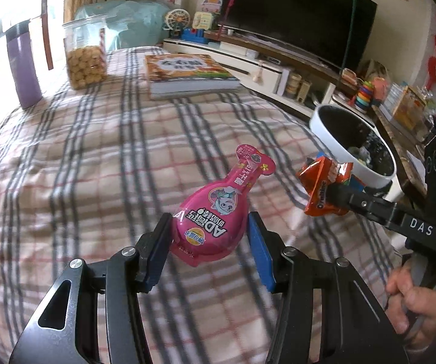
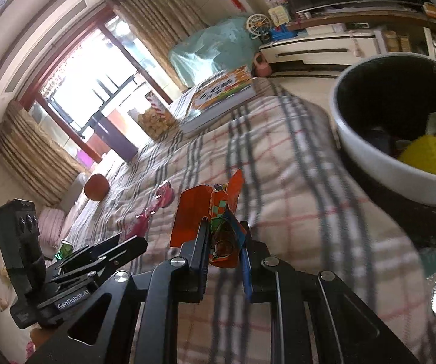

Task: Collect trash
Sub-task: 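Carry the pink candy pack and orange snack box over the trash bin with both tools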

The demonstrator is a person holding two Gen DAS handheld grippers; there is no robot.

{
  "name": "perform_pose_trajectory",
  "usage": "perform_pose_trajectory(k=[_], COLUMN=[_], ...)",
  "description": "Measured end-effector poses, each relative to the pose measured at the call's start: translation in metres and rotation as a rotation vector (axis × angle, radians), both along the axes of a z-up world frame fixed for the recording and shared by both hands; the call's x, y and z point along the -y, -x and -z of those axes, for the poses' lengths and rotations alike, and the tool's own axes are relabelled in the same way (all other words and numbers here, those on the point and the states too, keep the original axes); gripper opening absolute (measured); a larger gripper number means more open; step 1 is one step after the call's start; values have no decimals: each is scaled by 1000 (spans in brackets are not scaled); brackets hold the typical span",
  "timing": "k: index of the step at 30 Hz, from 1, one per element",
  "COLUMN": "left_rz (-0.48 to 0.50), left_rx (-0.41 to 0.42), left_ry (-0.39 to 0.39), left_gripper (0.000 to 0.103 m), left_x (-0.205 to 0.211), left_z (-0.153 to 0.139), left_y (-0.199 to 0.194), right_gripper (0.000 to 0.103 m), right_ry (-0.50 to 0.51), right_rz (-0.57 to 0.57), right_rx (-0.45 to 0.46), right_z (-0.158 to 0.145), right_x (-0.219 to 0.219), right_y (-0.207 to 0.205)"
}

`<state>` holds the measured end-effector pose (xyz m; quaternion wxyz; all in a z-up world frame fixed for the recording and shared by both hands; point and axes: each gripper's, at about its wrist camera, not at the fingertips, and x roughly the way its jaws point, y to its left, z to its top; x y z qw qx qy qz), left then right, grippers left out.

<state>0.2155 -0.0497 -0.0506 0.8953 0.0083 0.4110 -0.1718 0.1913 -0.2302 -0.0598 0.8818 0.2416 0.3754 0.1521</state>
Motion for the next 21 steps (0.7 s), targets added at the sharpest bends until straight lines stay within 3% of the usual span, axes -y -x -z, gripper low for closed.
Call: perform_pose_trajectory(k=[21], left_rz=[106], left_rx=[10], left_ry=[-10], left_gripper=[49], left_x=[64], left_z=[-10], left_y=[14], right_gripper=[18], right_ry=[-14], right_rz=[113], right_rx=[53], right_z=[-9], right_x=[60], right_y=[36])
